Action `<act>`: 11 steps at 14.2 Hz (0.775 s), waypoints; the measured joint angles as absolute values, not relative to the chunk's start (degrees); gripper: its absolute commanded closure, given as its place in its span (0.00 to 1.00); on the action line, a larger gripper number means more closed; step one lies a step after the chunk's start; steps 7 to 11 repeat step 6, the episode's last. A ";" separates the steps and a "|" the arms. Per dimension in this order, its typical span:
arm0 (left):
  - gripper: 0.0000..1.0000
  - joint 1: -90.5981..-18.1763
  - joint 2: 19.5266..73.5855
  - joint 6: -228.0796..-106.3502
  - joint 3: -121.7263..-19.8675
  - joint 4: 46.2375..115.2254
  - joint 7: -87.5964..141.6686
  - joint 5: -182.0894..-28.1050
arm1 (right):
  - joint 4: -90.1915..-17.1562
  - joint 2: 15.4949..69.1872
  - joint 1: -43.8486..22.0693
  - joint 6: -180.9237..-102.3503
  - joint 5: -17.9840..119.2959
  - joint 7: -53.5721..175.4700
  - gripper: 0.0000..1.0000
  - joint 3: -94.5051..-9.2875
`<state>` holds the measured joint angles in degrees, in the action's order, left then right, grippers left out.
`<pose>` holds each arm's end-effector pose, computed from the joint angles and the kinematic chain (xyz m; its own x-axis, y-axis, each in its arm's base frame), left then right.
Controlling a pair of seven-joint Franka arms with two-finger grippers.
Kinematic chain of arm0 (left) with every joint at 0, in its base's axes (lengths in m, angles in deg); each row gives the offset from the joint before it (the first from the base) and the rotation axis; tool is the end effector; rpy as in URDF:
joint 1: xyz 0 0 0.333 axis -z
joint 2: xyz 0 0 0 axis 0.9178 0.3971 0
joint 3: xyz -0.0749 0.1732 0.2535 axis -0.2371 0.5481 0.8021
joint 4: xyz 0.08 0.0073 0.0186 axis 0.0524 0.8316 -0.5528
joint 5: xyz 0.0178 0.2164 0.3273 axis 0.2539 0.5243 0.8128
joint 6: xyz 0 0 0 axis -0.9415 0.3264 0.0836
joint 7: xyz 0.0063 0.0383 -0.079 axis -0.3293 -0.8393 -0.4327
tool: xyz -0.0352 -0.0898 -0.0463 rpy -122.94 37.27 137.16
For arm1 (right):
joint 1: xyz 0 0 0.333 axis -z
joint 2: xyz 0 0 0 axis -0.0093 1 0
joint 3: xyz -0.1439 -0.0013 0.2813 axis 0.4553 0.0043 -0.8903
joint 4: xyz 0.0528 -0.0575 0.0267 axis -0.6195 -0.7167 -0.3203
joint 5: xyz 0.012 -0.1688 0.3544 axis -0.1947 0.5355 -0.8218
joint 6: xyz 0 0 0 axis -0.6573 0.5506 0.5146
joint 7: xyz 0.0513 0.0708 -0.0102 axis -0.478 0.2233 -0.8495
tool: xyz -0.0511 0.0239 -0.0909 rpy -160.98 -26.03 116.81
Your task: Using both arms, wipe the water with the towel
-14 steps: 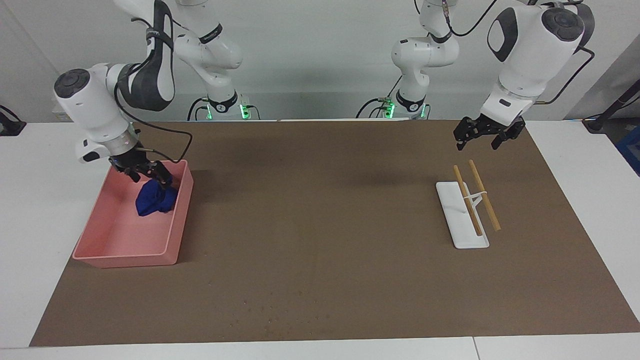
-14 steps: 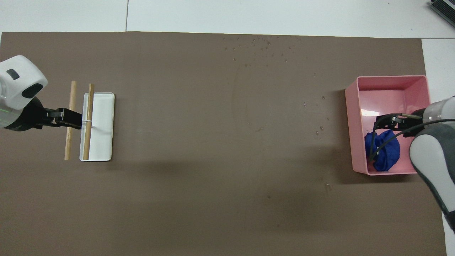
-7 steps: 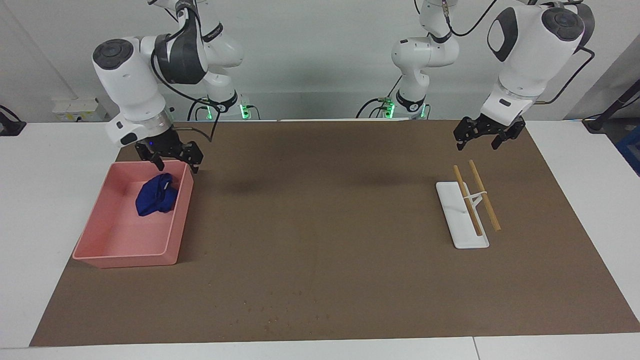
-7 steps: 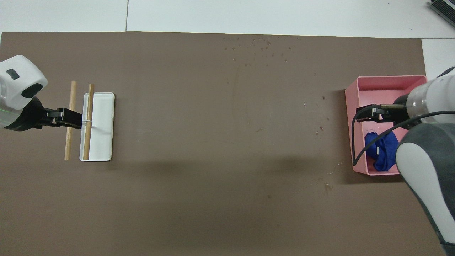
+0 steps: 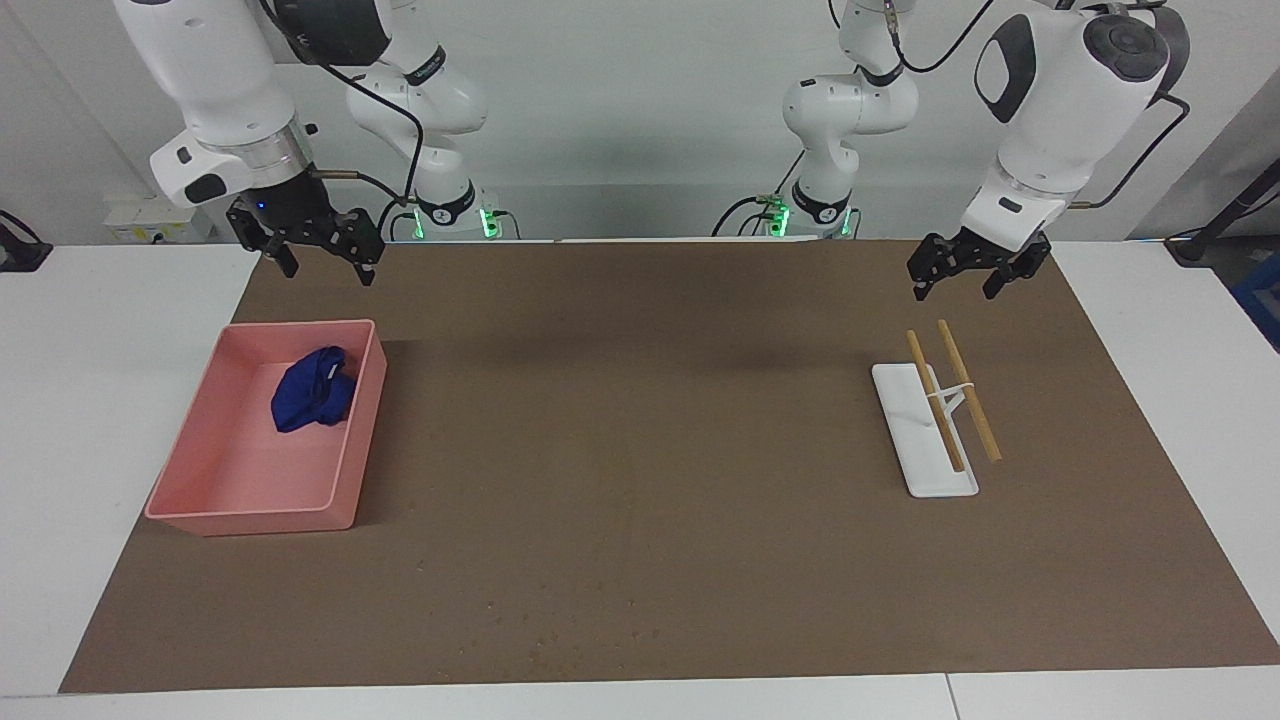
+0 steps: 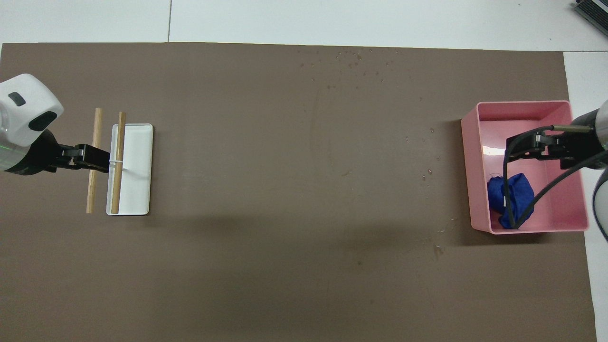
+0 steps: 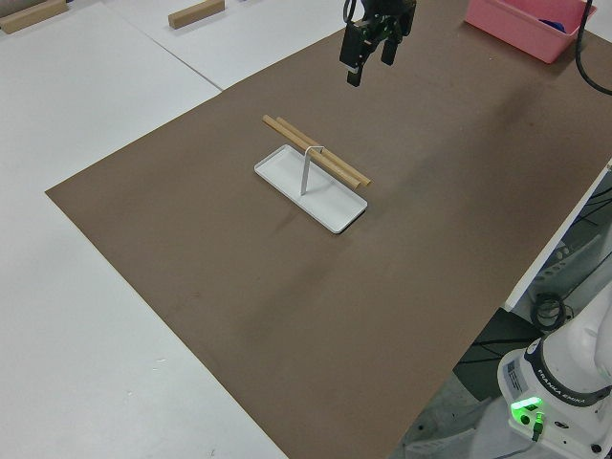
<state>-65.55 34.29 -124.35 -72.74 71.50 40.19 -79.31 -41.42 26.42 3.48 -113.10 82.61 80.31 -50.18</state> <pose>0.5418 -0.0571 0.5730 0.9971 -0.0657 -0.0372 -0.0663 -0.9977 -0.0145 0.5476 0.0221 0.6189 0.9879 -0.1525 -0.0269 -0.1516 -0.9880 0.0308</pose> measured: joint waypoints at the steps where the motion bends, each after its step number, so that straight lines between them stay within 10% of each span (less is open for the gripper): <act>1: 0.00 -65.55 34.29 -124.35 -72.74 71.50 40.19 -79.31 | -41.42 26.51 3.53 -113.01 82.58 80.31 0.00 -50.16; 11: 0.00 -65.55 34.29 -124.36 -72.74 71.50 40.19 -79.31 | -41.42 26.83 3.39 -113.00 82.55 80.39 0.00 -50.22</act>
